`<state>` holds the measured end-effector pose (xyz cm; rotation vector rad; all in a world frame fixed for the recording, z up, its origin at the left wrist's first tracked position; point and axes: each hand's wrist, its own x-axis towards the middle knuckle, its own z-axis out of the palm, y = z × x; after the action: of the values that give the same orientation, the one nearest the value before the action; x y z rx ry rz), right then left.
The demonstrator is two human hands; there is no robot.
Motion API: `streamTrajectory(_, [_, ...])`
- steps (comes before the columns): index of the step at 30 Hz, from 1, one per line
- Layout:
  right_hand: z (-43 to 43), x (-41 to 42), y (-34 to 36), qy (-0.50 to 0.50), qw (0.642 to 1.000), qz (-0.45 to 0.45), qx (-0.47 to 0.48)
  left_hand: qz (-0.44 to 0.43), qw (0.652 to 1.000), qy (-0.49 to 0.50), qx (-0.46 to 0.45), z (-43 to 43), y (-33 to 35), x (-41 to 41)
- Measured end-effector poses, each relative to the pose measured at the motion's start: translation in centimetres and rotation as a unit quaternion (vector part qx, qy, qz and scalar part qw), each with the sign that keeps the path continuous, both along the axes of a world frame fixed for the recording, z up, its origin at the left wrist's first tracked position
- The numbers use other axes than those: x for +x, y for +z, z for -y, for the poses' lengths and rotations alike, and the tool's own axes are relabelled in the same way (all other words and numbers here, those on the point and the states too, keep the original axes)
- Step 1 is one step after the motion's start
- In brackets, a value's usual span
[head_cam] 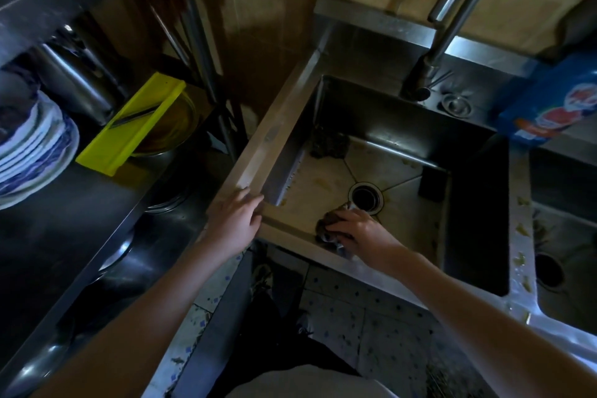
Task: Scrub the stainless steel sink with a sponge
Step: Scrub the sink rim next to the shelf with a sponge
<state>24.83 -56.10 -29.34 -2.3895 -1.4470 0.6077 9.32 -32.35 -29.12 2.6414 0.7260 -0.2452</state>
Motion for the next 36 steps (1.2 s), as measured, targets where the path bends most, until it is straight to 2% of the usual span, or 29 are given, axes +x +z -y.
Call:
streamTrajectory(6, [3.7,0.6,1.1,-0.054,0.996,-0.028,-0.063,0.018,0.999,-0.024,-0.027,1.1,0.2,0.8])
streamTrajectory(10, [2.3,0.0,1.7,-0.088,0.994,-0.043,-0.051,0.031,0.998,-0.045,-0.02,1.2,0.6,1.6])
streamTrajectory(17, [-5.3,-3.5,1.6,-0.062,0.996,-0.056,0.026,0.026,0.997,-0.066,-0.029,-1.3,0.8,1.7])
streamTrajectory(22, [-8.8,-5.8,1.4,-0.008,1.0,-0.018,0.022,0.029,0.996,-0.085,-0.028,-3.4,0.8,1.1])
streamTrajectory(26, [-7.2,-5.8,1.0,-0.023,0.999,-0.022,0.015,0.022,0.994,-0.099,-0.038,-3.9,0.5,1.3])
streamTrajectory(32, [-1.4,-5.6,1.3,-0.118,0.993,-0.007,-0.012,0.013,0.992,-0.112,-0.057,-2.5,-0.1,2.3])
streamTrajectory(36, [2.8,-6.2,2.3,-0.193,0.981,0.022,-0.008,-0.003,0.983,-0.124,-0.132,-1.1,-0.6,3.1])
